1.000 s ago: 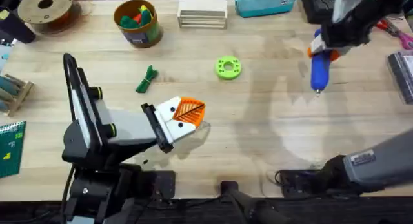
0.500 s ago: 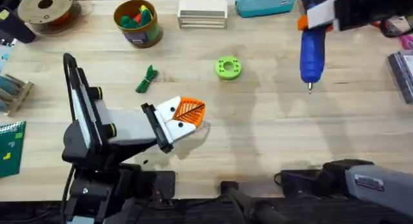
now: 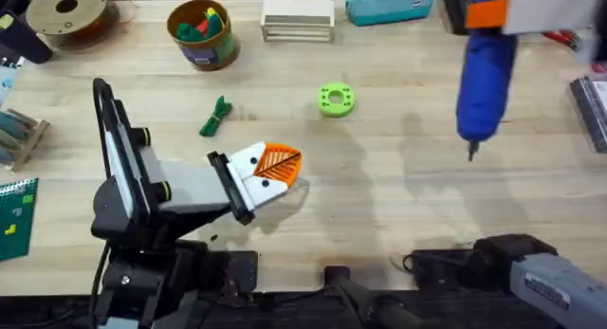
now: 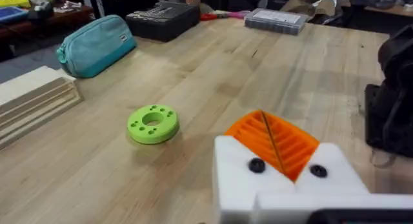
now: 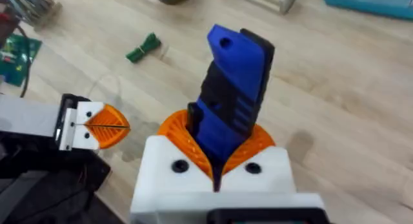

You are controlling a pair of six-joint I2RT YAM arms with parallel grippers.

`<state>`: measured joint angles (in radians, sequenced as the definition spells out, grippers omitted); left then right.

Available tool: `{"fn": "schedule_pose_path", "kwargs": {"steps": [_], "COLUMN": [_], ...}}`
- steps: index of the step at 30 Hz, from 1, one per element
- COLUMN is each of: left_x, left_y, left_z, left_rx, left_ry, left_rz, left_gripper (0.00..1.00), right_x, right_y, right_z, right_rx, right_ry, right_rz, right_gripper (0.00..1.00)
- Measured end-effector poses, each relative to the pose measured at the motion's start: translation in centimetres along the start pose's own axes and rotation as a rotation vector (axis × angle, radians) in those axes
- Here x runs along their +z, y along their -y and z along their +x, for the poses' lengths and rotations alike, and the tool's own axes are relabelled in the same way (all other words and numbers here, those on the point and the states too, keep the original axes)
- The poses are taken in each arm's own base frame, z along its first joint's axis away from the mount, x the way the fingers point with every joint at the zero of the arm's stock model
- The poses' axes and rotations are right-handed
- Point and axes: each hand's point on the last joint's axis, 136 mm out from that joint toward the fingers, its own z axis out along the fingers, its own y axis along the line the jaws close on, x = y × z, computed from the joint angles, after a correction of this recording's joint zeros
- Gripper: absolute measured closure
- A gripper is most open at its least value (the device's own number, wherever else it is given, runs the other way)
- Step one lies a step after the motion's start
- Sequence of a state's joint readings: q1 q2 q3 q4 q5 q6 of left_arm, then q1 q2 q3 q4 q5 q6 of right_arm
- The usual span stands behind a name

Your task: Pick up the gripper from the table and insert it into the empty holder that is missing its gripper. Then pick up a screw, insert it into the mounting hole, and use the screwdriver to tighten it. Finally, clean up the table by picking up the vegetable and placing it into the bucket.

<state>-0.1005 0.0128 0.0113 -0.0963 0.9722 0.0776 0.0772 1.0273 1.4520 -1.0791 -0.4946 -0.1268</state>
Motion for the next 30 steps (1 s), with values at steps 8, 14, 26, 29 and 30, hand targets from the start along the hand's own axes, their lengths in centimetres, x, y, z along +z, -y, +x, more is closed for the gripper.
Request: {"fn": "schedule_pose_path", "kwargs": {"steps": [8,14,26,29,30], "left_x": [0.0,0.0,0.0,0.0,0.0], "left_y": [0.0,0.0,0.0,0.0,0.0], "left_z": [0.0,0.0,0.0,0.0,0.0], "left_rx": [0.0,0.0,0.0,0.0,0.0], "left_ry": [0.0,0.0,0.0,0.0,0.0], "left_rz": [0.0,0.0,0.0,0.0,0.0], "left_gripper": [0.996,0.996,0.996,0.996,0.996], "right_x": [-1.5,2.1,2.6,2.8,2.9], "right_y": [-2.2,-3.5,-7.8,-8.2,-8.2], "right_z": [0.5,1.1,0.9,1.6,1.8], "right_rx": [-0.125,-0.211,-0.595,-0.653,-0.659], "right_ry": [0.336,0.402,0.529,0.53,0.527], "right_rz": [-0.047,-0.258,-0.694,-0.791,-0.816], "right_gripper": [0.993,0.993,0.993,0.993,0.993]}}
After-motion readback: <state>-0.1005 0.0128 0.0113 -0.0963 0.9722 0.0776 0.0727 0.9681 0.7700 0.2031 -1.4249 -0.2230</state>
